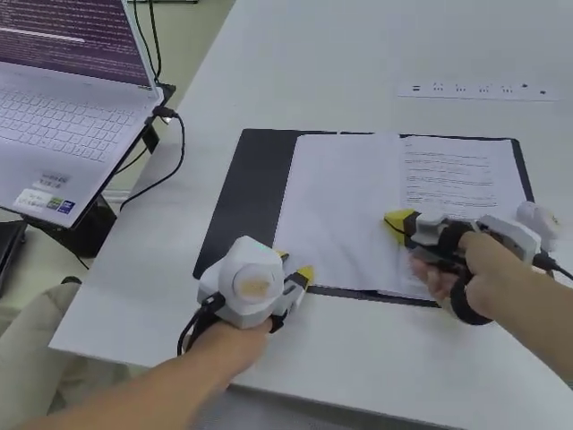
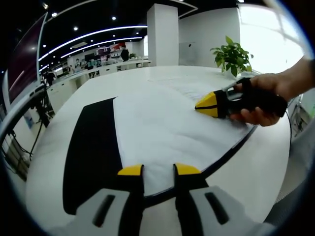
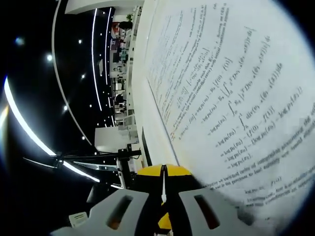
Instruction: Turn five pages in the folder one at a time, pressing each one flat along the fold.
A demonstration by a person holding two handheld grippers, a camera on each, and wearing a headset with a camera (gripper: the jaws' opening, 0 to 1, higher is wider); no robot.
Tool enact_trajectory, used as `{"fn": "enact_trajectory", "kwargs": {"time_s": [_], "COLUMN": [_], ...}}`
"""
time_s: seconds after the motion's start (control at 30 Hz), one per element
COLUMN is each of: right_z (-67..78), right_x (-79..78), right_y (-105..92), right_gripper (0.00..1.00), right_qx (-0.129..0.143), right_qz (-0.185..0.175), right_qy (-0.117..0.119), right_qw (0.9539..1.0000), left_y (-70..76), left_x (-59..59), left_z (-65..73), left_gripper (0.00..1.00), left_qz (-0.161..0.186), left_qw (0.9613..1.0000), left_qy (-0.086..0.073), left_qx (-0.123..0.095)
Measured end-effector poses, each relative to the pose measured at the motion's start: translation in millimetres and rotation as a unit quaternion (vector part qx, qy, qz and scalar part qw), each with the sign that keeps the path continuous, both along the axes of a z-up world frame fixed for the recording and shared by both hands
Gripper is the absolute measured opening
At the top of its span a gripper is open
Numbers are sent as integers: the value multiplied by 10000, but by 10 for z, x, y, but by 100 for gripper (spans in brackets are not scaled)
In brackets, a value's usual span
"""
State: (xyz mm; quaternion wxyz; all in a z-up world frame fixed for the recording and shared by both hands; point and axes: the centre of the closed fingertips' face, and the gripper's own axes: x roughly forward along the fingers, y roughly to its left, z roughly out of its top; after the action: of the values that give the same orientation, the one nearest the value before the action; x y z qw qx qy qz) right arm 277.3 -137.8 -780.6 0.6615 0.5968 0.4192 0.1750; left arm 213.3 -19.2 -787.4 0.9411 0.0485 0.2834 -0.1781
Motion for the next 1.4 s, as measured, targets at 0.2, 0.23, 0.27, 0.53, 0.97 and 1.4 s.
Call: {"fn": "enact_trajectory", "kwargs": {"time_s": [0.2, 0.23, 0.27, 0.53, 0.97, 1.4], "right_z": [-52, -52, -65, -77, -49, 833], "right_x": [-302, -339, -386, -724, -1093, -1060], "right_y": [30, 31, 30, 24, -37, -552], "right_gripper": [0, 0, 0, 0, 0, 0], "right_qx": [90, 78, 74, 137, -22, -193], "right_qz": [200, 233, 287, 351, 484, -154], "right_qy": [122, 121, 128, 224, 343, -645], "right_qw": [9997, 9996, 9995, 9990, 9982, 9976], "left_y": [-2, -3, -3, 3, 4, 147], "left_x": [0, 0, 0, 2, 22, -118], "left_z": [2, 3, 4, 7, 13, 603], "left_gripper": [22, 22, 22, 22, 20, 26], "left_qz": [-8, -15, -17, -13, 107, 619], "left_qw": [10000, 10000, 10000, 10000, 9997, 9970], "left_qy": [-1, -1, 0, 7, 197, 51], "left_qx": [6, 14, 16, 13, 79, -465]}}
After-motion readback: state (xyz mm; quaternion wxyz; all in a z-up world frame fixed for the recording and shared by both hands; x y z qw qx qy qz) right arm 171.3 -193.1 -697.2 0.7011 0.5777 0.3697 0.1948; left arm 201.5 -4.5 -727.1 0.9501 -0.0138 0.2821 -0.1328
